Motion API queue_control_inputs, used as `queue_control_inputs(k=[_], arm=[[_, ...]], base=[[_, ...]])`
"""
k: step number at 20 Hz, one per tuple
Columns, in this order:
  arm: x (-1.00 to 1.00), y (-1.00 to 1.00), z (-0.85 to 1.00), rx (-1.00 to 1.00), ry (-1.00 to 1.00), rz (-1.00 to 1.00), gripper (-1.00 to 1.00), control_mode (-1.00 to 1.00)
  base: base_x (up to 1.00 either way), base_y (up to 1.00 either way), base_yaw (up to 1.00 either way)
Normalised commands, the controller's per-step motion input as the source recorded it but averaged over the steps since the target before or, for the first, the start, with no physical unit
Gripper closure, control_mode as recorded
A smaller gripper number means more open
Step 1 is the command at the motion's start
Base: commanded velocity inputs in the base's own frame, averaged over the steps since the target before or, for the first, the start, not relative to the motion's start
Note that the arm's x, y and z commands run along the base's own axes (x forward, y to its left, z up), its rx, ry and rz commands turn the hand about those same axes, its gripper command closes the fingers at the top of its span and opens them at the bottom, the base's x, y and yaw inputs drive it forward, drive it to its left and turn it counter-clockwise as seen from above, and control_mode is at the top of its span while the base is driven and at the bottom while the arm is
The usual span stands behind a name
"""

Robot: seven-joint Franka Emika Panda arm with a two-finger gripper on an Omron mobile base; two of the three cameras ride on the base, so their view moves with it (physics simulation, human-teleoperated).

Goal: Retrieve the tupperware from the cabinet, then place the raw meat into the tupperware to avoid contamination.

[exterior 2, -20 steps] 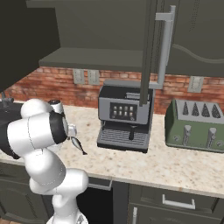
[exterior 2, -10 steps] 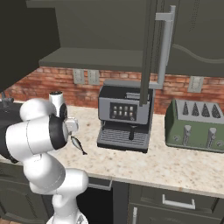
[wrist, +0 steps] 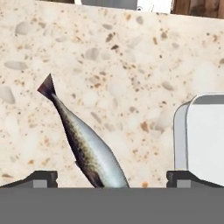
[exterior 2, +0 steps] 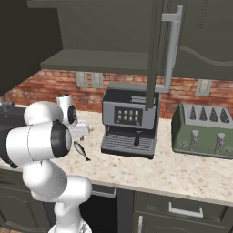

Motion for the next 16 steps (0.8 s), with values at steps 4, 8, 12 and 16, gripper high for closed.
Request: queue_control_inputs(k=[4, 8, 12, 16], arm=[[0.03, -0.34, -0.22, -0.04, 0.00, 0.04, -1.00, -1.00], [0.08, -0.12, -0.21, 0.02, -0.05, 0.05, -1.00, -1.00], [0.00, 0.05, -0.18, 0.03, 0.00, 0.11, -1.00, -1.00], [0.00, 0.01, -0.08, 0.00, 0.01, 0.25, -1.00, -1.00]], base=[[0.00, 0.00, 0.00], [0.00, 0.00, 0.00], [0.00, 0.00, 0.00], [0.00, 0.00, 0.00]])
